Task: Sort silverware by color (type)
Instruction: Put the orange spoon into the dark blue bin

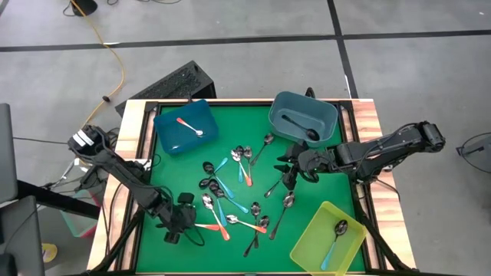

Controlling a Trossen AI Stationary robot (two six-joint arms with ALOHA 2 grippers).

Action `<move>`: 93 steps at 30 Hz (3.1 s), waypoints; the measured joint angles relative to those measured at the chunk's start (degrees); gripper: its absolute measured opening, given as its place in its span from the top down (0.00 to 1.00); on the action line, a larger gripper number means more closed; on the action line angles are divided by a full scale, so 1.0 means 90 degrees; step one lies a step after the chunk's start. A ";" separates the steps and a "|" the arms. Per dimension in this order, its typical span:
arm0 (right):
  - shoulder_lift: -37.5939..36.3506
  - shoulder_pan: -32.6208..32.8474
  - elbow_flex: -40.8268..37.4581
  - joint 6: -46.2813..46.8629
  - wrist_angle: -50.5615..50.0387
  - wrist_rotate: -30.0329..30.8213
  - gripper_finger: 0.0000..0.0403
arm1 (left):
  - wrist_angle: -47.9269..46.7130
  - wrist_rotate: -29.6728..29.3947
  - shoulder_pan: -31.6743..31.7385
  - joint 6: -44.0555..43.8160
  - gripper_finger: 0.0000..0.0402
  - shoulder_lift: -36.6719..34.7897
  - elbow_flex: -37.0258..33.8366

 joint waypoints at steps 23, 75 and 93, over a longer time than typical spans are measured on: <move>0.0000 0.0000 0.0000 0.0406 0.0019 -0.0008 0.58 | -0.0313 0.0016 0.0008 -0.1075 0.99 0.0147 0.0140; 0.3646 -0.1260 0.3965 -0.2088 0.3415 -0.2897 0.53 | 0.1901 -0.3713 0.2092 0.1634 1.00 -0.4471 0.0226; 0.4176 -0.1345 0.4993 -0.2448 0.3320 -0.2827 0.48 | 0.1901 -0.3629 0.2170 0.2058 1.00 -0.4466 0.0226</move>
